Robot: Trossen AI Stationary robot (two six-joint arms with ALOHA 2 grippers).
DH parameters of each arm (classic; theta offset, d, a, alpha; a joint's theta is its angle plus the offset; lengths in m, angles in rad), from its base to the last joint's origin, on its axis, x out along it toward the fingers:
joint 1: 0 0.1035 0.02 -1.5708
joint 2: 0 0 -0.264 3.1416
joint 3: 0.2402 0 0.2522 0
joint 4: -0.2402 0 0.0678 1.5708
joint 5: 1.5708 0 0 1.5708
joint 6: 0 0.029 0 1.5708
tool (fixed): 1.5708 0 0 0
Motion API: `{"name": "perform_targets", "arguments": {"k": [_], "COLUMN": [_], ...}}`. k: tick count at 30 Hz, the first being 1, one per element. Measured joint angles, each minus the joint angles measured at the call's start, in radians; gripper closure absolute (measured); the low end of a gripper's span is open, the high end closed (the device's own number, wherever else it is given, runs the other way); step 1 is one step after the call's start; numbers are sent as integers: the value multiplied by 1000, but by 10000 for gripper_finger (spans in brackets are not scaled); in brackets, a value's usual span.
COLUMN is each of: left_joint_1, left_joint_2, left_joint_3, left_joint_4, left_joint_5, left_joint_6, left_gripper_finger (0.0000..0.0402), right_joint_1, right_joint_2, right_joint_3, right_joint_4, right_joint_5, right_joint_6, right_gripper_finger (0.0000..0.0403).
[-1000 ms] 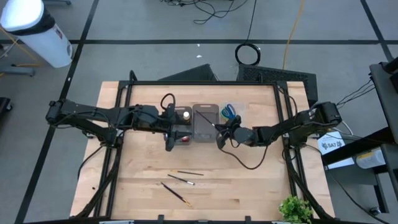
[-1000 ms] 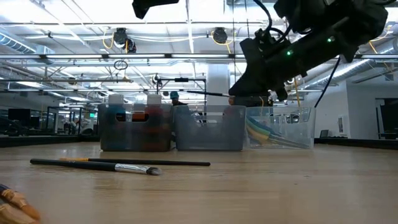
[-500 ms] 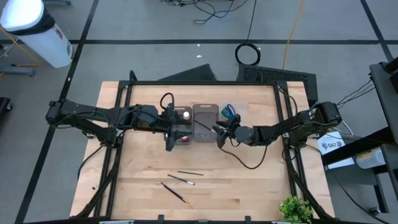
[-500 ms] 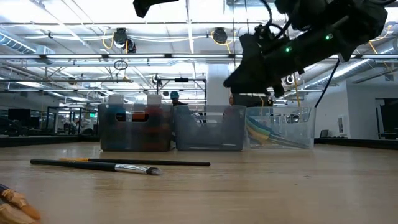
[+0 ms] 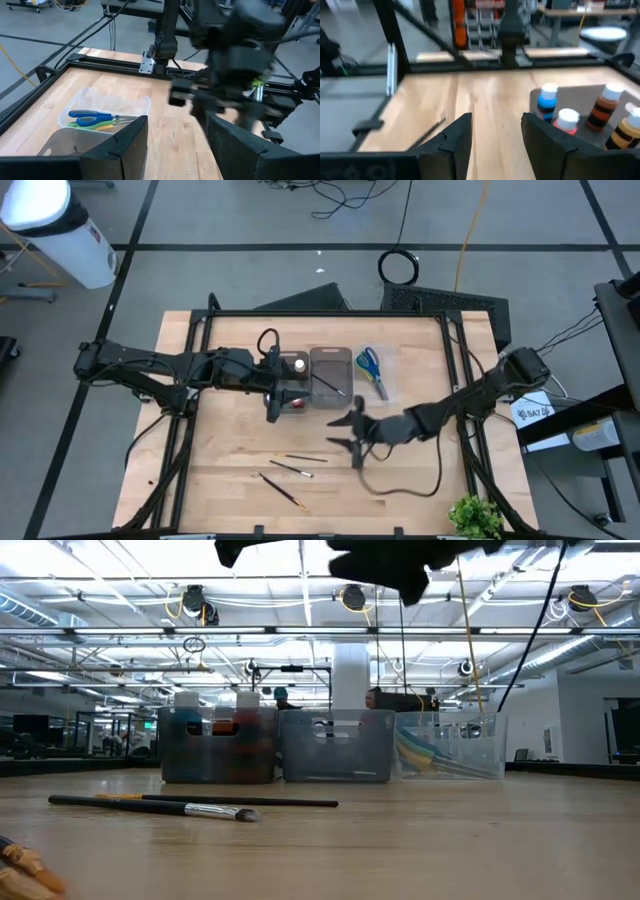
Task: Pick & Place Paint Supplies
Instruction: Put the silver paintbrush into the right black bin
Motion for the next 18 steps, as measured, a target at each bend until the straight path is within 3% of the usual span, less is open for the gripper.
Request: {"name": "perform_targets", "arguments": {"k": [3,8,11,14,18], "left_joint_1": [0,0,-3,-14,-40], "left_joint_2": [0,0,0,0,11], "left_joint_3": [0,0,0,0,2], "left_joint_4": [3,64,90,93,-51], "left_joint_5": [0,0,11,41,150], "left_joint_6": [0,-1,-47,-133,-155], "left_gripper_finger": [188,188,188,188,188], "right_joint_1": [28,42,36,29,20], "right_joint_2": [68,209,250,255,254], "right_joint_3": [120,257,294,299,298], "right_joint_4": [-156,-180,-179,-180,-192], "right_joint_5": [22,-63,-136,-136,-136], "right_joint_6": [6,-57,-108,-119,-116], "right_gripper_finger": [243,243,243,245,247]}}
